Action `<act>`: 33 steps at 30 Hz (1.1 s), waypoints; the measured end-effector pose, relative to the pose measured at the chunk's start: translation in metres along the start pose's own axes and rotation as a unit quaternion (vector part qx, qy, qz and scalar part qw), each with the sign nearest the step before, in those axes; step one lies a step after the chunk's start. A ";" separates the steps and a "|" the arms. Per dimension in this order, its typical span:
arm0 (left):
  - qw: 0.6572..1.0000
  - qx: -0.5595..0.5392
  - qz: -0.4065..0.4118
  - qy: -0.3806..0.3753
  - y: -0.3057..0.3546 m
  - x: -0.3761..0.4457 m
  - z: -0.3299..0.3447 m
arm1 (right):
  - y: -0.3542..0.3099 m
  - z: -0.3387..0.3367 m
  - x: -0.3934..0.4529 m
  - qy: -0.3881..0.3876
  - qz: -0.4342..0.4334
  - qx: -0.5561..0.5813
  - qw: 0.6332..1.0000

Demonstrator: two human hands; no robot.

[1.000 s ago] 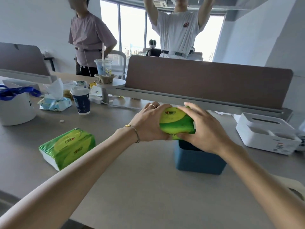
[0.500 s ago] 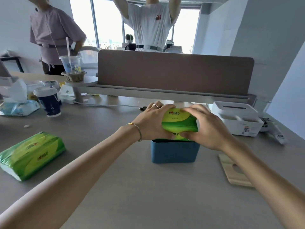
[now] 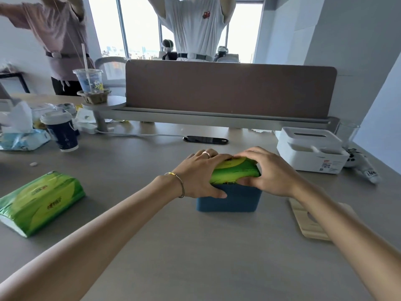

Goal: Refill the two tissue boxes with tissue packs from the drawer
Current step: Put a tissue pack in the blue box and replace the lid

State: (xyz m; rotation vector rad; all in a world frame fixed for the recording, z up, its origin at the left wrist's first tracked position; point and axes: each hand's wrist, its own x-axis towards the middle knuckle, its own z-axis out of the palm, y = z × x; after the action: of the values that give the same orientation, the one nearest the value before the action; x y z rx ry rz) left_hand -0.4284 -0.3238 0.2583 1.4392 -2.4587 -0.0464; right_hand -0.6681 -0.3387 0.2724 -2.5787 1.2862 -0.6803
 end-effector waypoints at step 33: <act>0.996 -0.029 0.084 -0.008 0.172 0.046 0.068 | 0.105 -0.035 -0.159 0.063 0.145 -0.042 0.986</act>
State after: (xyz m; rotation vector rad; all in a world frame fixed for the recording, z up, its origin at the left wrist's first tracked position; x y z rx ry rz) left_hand -0.6131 -0.2849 0.2336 1.2081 -2.5601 -0.0930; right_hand -0.8416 -0.2756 0.2153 -2.3702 1.7216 -0.7556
